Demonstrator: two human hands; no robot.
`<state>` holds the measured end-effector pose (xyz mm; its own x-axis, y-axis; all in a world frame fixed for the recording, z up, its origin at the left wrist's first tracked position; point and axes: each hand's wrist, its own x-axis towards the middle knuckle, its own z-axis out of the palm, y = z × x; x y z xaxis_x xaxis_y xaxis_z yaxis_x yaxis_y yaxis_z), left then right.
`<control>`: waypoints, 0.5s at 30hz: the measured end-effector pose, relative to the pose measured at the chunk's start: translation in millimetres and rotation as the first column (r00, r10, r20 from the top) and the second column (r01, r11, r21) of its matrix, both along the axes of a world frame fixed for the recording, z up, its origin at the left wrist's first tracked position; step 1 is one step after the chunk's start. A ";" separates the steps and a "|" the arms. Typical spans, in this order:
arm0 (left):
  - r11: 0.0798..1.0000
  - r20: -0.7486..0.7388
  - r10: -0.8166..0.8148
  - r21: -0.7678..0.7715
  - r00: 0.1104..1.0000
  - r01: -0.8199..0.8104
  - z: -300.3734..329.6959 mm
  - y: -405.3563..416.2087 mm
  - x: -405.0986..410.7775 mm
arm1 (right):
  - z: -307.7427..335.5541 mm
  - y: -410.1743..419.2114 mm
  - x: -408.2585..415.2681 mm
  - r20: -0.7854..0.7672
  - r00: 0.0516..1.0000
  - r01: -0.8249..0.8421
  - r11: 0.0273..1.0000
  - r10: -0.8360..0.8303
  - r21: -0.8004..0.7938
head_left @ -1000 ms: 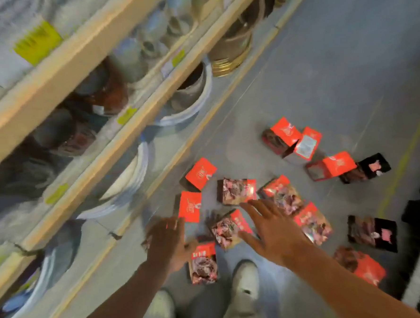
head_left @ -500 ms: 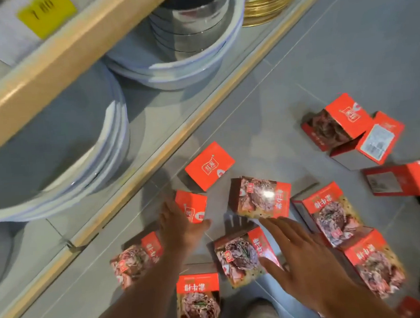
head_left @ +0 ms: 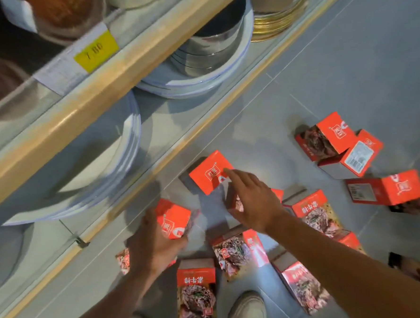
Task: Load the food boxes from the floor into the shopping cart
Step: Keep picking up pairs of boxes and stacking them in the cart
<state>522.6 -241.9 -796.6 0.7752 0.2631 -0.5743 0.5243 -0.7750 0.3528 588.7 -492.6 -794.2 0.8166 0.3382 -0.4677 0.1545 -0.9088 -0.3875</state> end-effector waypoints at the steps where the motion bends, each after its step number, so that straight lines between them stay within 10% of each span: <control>1: 1.000 0.004 0.011 -0.010 1.000 -0.011 5.1 2.6 0.2 | -7.4 4.8 10.9 0.003 1.000 -0.005 1.000 0.005 -0.019; 15: 0.992 0.083 -0.087 -0.080 0.993 0.093 -24.5 31.4 16.4 | -90.4 59.5 69.3 0.147 0.918 -0.257 0.837 0.367 -0.484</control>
<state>538.9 -210.5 -821.2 0.8377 0.1440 -0.5269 0.4214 -0.7840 0.4558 658.1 -433.1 -884.6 0.8037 0.3926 -0.4470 0.4919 -0.8612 0.1281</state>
